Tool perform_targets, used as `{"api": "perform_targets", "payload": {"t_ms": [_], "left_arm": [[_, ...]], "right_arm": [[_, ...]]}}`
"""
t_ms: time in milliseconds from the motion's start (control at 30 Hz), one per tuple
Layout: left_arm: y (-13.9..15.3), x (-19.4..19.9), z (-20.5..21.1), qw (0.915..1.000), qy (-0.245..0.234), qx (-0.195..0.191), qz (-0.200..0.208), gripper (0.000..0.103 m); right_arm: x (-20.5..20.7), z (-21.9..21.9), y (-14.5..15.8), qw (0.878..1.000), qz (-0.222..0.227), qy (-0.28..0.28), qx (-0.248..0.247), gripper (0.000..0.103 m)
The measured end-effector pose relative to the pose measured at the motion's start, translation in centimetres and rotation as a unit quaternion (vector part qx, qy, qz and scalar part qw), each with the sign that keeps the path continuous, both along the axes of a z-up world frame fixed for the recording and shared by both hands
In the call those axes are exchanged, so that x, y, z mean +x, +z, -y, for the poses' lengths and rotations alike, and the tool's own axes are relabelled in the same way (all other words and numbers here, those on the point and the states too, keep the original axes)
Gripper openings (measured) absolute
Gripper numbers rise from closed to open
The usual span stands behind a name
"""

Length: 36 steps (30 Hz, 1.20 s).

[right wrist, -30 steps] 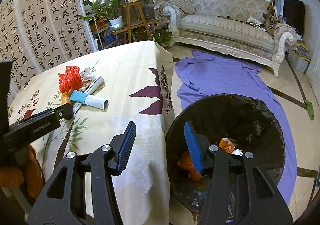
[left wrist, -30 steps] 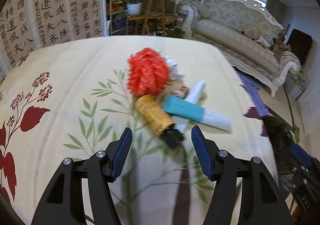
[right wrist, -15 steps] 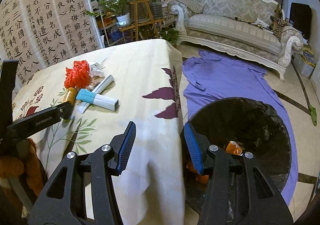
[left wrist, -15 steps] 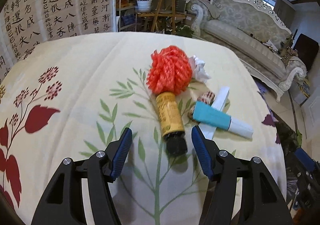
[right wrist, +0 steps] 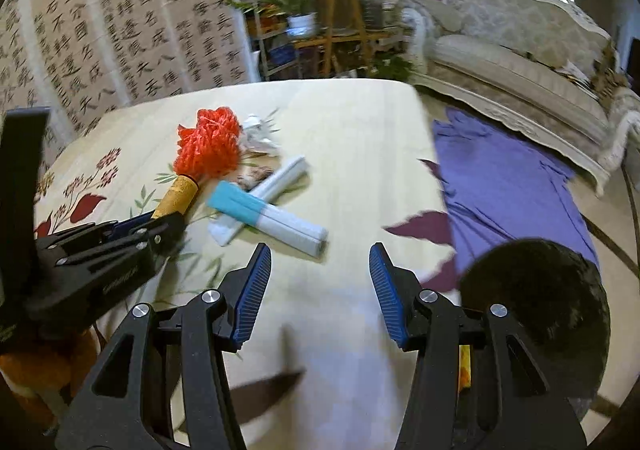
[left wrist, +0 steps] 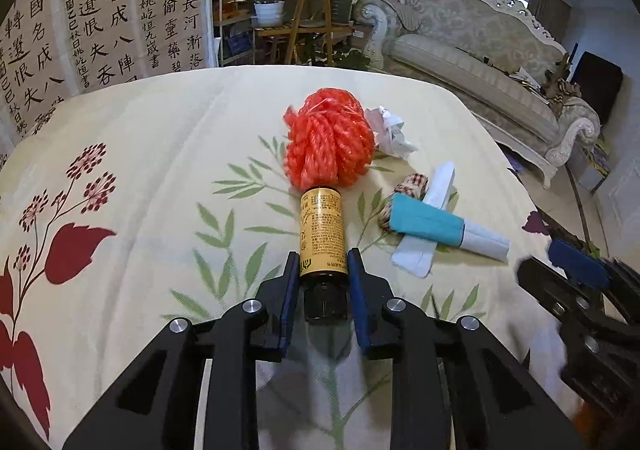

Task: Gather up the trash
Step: 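Grasp the blue-and-white tube with the right tool while the left tool holds the bottle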

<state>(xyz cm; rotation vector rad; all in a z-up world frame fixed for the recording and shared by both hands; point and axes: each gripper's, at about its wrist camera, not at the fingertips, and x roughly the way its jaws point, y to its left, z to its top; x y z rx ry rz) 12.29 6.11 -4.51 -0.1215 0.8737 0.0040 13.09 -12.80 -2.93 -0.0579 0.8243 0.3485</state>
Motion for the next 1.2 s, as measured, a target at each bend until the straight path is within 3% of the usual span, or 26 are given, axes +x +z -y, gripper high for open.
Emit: {"api": "perform_targets", "payload": {"t_ms": [367,533,833,1033,1200], "left_arm": [[0.1,-2.1,-4.1,0.9997,0.023,0.002,-0.006,0.025],[0.1,-2.9,-4.8,0.9996,0.026,0.006,0.0,0.025],[-0.1,-2.9,-5.5,0.9995,0.03,-0.003,0.004,0.025],[-0.2,-3.0,-6.0,0.9995,0.03,-0.008,0.008,0.025],[-0.1,-2.9,-6.0,0.9995,0.03,-0.009,0.009,0.025]], "right_arm": [[2.6,-3.3,-1.2,0.998,-0.018,0.047,-0.036,0.052],[1.5,-3.9,-1.6,0.997,-0.04,0.066,-0.03,0.052],[0.6,-5.0,-1.0,0.997,-0.033,0.069,-0.031,0.052],[0.8,-6.1,-1.6,0.995,-0.033,0.081,-0.044,0.04],[-0.6,-6.5,-1.6,0.995,-0.028,0.087,-0.048,0.023]]}}
